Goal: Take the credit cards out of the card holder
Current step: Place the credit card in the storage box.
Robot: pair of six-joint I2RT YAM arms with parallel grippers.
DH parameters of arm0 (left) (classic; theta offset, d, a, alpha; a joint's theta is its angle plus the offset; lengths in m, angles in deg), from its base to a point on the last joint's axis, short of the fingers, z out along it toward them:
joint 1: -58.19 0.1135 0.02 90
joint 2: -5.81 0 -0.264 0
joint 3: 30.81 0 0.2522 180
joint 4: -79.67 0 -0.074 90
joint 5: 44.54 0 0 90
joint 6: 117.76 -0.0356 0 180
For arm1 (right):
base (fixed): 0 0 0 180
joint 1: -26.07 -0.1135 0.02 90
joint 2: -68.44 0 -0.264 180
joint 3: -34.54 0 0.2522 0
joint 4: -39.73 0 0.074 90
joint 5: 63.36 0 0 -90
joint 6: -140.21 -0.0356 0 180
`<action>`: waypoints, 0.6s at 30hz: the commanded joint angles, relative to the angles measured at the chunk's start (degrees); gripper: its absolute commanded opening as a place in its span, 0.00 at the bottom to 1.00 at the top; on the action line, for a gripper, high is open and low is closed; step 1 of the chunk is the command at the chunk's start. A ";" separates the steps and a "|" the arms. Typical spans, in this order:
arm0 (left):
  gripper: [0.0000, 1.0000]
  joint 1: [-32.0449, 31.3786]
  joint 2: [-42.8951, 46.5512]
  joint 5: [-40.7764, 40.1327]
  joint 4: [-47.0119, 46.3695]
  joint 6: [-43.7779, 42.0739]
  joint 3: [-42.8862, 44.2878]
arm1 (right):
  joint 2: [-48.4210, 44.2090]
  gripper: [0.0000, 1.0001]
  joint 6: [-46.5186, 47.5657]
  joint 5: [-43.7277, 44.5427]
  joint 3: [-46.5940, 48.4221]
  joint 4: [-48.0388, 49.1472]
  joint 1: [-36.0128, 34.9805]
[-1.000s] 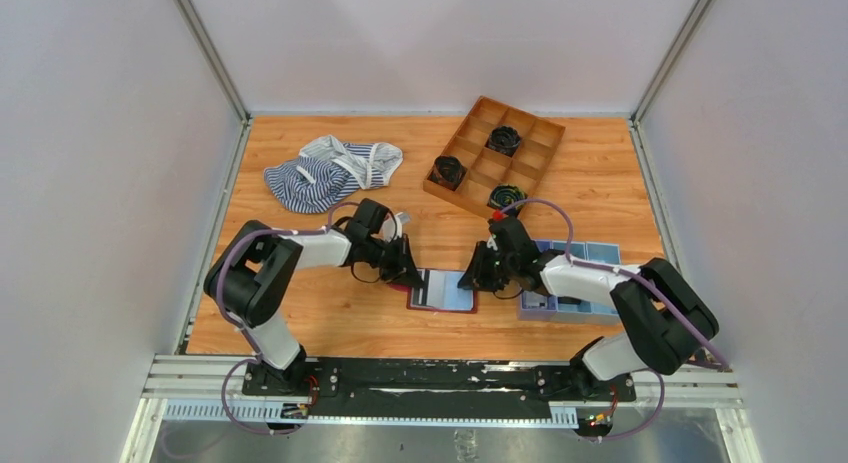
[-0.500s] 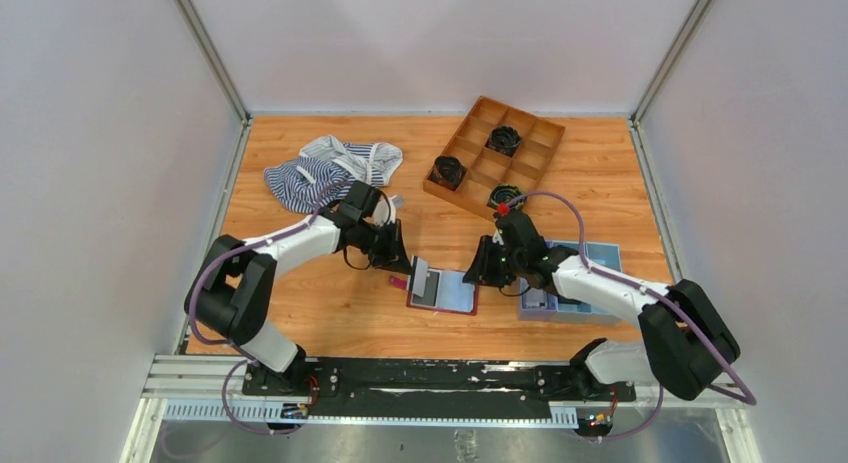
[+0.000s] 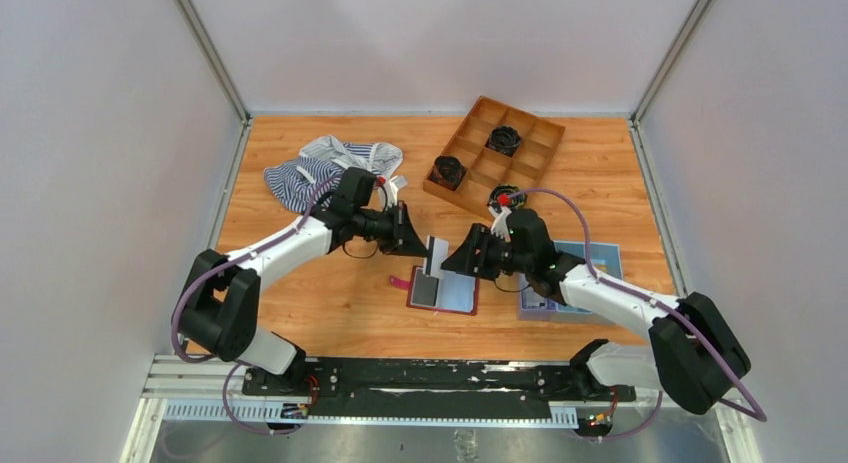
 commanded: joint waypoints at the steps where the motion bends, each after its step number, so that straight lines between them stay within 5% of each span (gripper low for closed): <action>1: 0.00 0.46 1.99 7.04 -8.88 6.13 -0.22 | -1.29 0.61 -8.39 -6.29 -5.76 17.25 1.01; 9: 0.00 0.57 2.63 9.33 -12.91 8.86 -1.06 | -0.15 0.60 -15.09 -7.98 -9.95 30.37 2.25; 18: 0.00 0.57 2.05 9.35 -12.93 8.58 -1.99 | -2.63 0.36 -18.54 -8.20 -12.69 35.91 4.78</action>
